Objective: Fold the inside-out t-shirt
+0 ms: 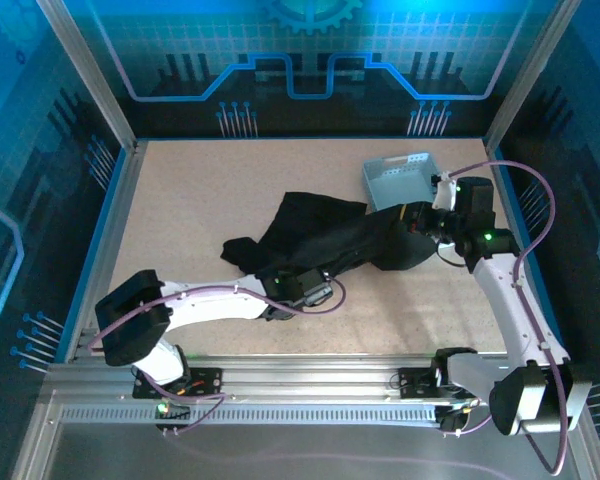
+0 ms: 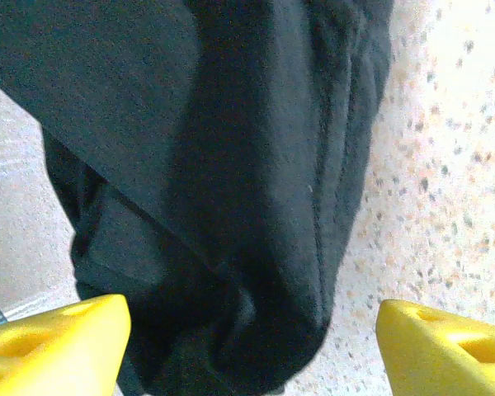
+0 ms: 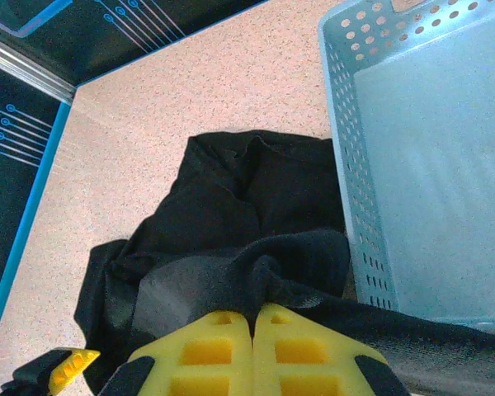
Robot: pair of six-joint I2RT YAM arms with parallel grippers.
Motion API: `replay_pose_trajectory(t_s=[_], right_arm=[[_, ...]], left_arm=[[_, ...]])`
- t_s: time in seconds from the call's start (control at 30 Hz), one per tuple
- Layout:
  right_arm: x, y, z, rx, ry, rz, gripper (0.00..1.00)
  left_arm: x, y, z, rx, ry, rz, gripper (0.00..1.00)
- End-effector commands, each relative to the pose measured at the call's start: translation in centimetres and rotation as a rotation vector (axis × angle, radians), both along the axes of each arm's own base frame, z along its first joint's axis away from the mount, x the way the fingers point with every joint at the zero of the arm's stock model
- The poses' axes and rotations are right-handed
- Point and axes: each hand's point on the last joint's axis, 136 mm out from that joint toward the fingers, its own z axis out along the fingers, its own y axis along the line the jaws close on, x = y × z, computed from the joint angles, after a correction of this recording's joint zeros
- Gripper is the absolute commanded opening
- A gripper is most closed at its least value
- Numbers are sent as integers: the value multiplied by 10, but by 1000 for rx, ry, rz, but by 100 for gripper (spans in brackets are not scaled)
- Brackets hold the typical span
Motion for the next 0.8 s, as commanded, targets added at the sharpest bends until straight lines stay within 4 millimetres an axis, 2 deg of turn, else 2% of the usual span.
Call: replay_pose_trajectory(t_s=[0.0,0.2,0.37,0.5,0.57,0.77], right_arm=[[2,-2,8,21,-34,-2,0],[1,-3,8,23,-38,-6,0],[2,-4,11,20,-44,-8,0],[2,-5,10,19,-41,-13,0],[2,-5,11,16,-42,-14,0],[3,-11,18,7,-42,-43,0]], left_arm=[[20,-11,22,-67,-69,4,79],[19,-4,1,-22,9,31,73],[18,-6,-5,-21,41,32,68],[21,-8,-3,-36,47,48,55],[22,-9,1,-52,41,56,42],[26,-9,27,-134,-22,90,18]])
